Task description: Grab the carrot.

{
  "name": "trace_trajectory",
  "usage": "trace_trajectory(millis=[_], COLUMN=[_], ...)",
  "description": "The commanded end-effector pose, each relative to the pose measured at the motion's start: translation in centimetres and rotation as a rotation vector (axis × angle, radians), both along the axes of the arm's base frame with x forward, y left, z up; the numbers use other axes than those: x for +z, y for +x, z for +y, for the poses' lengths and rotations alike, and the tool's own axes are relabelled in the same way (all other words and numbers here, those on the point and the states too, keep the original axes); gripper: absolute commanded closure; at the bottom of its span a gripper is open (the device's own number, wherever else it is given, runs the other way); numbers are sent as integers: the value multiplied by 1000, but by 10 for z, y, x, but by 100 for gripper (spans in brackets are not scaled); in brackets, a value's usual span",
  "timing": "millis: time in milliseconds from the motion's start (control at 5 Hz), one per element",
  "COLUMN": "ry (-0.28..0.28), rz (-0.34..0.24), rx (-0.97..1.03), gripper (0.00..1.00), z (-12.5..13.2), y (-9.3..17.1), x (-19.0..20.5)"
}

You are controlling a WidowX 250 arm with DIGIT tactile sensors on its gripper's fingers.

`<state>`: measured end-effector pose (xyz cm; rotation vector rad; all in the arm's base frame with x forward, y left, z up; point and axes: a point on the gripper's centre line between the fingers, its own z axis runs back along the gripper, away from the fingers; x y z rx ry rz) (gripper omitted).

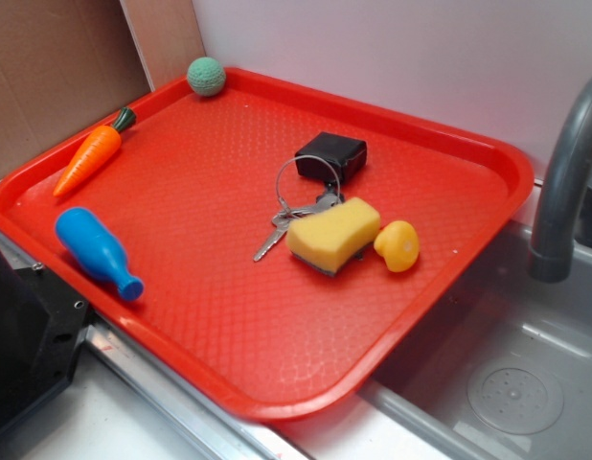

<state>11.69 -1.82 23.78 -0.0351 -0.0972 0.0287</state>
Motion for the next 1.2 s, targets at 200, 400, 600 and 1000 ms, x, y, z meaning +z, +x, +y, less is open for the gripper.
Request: trace_trajectory(millis=[200,400,600,1000], ry=[38,52,54,21], rz=[32,-5,-44,-30], rx=[161,259,372,450], gripper=[0,0,0,0], z=[44,74,105,170], y=[15,27,25,34], x=[-50,-81,-108,-155])
